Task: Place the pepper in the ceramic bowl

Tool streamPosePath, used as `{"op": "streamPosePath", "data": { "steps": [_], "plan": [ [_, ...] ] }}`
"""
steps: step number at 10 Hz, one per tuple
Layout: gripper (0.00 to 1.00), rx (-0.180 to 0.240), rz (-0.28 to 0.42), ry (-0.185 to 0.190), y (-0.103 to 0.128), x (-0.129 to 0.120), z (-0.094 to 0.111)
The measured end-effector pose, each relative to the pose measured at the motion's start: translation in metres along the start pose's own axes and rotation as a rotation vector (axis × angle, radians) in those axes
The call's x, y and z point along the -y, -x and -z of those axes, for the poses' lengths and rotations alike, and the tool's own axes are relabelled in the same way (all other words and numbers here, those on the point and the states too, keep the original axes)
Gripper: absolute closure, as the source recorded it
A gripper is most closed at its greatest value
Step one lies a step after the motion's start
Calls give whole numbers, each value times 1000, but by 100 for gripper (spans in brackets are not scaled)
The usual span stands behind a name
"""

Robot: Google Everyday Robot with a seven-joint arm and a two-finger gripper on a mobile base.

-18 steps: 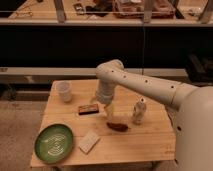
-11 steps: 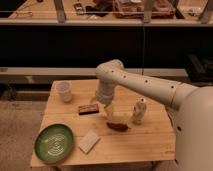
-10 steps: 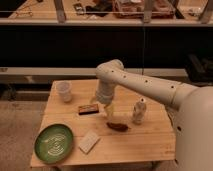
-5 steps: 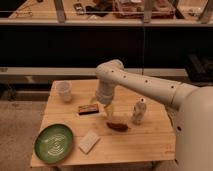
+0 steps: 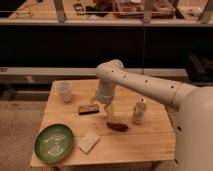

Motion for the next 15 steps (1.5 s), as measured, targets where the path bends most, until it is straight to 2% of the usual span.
{"op": "streamPosePath", "data": {
  "steps": [3, 5, 8, 11, 14, 15],
  "plan": [
    [20, -11, -9, 0, -2, -1, 1],
    [20, -61, -54, -8, -14, -9, 2],
    [20, -148, -192, -42, -34, -41, -3],
    [20, -168, -279, -64, -39, -69, -21],
    [20, -138, -331, -47, -38, -96, -56],
    [20, -139, -339, -47, -40, -100, -62]
  ]
}}
